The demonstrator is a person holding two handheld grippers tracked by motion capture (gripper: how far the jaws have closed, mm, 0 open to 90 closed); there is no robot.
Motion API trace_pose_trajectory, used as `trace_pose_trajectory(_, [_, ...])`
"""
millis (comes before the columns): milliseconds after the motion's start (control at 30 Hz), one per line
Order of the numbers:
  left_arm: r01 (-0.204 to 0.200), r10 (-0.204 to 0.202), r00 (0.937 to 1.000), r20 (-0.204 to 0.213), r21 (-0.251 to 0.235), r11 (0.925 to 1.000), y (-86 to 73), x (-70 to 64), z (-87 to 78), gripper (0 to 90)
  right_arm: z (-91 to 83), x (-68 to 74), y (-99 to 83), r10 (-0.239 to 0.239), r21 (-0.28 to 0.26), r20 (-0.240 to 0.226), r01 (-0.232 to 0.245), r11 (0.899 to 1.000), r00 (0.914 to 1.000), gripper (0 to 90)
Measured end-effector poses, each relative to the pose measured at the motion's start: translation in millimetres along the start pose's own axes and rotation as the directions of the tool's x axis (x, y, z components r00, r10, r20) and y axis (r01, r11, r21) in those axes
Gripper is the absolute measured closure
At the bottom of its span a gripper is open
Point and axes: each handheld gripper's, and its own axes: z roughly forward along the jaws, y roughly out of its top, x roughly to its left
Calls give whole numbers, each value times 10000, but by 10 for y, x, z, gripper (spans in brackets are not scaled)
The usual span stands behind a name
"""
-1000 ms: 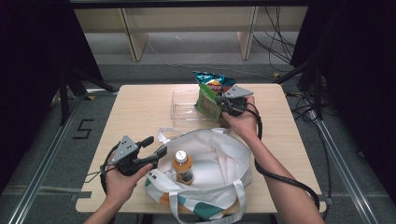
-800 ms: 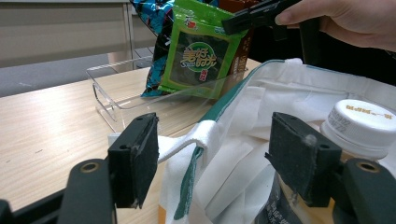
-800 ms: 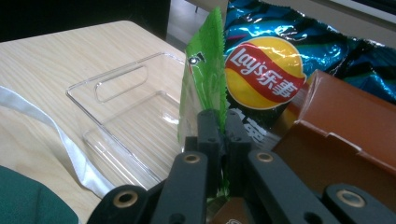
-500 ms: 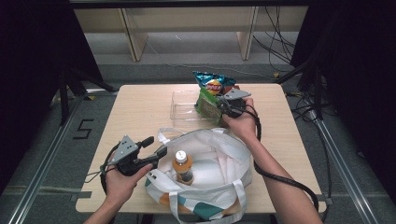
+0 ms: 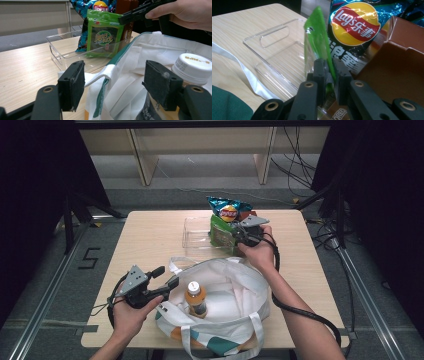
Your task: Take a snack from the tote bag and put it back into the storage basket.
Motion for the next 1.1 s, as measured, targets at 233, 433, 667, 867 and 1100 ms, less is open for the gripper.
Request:
trace_pose_trajectory(233, [10,-10,10000,2,0,10000,2,-5,-1,327,-21,-7,11,42,-11,33,-42,10000,10000,826])
trace_pose_trajectory(433, [5,-5,10000,1,-9,10000,2,-6,0,327,-33,19,-7,141,22,125,-141,9999,9998,826])
trace_pose_trajectory(667, [-2,2,10000,-13,-62,10000,9,-7,-7,325,-54,-2,-29,90,32,192,-90,10000,9998,882])
trace_pose_trajectory(867, [34,-34,10000,-28,-70,10000,7,1,-10,323,-100,18,-31,320,-126,144,-318,9994,9994,791])
trace_pose_trajectory(1100, [23,-22,10000,53,-166,9999,10,-15,1,322,-186,23,-42,458,-423,263,-447,9981,9986,712])
